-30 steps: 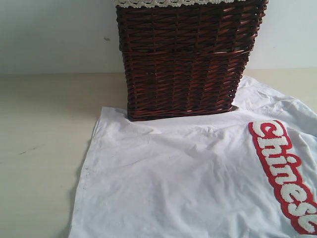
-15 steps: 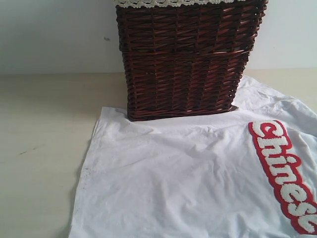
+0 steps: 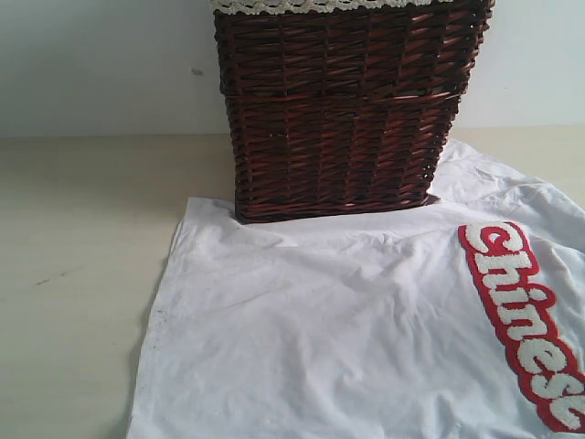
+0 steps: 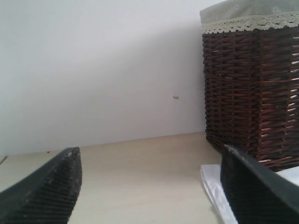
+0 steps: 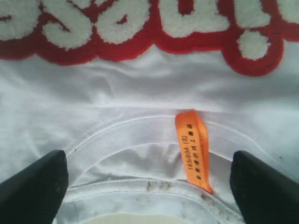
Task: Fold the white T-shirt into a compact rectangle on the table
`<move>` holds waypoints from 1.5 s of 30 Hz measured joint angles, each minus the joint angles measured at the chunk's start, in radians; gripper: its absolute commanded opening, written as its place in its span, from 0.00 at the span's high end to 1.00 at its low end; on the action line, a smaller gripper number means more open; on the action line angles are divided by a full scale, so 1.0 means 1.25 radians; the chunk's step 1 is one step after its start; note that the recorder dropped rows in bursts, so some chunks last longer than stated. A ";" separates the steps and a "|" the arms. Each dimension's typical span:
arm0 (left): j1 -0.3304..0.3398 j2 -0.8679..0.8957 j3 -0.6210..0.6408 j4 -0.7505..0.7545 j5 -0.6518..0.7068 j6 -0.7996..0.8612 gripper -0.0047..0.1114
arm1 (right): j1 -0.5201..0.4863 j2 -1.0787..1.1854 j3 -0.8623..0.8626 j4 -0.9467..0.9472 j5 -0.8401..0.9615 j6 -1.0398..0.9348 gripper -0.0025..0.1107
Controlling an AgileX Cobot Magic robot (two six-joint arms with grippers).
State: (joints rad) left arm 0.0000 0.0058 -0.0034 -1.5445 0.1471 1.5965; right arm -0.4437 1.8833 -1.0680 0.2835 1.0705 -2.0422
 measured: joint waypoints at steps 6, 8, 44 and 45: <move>0.000 0.000 0.000 0.000 0.000 0.000 0.29 | 0.000 0.045 0.000 -0.016 -0.063 0.002 0.19; 0.000 0.000 0.000 0.000 0.000 0.000 0.29 | 0.000 0.054 0.000 -0.017 -0.083 0.003 0.19; 0.000 0.000 0.000 0.000 0.000 0.000 0.29 | 0.007 0.085 0.017 -0.038 -0.142 0.023 0.24; 0.000 0.000 0.000 0.000 0.000 0.000 0.29 | 0.007 0.085 0.017 -0.038 -0.142 0.023 0.24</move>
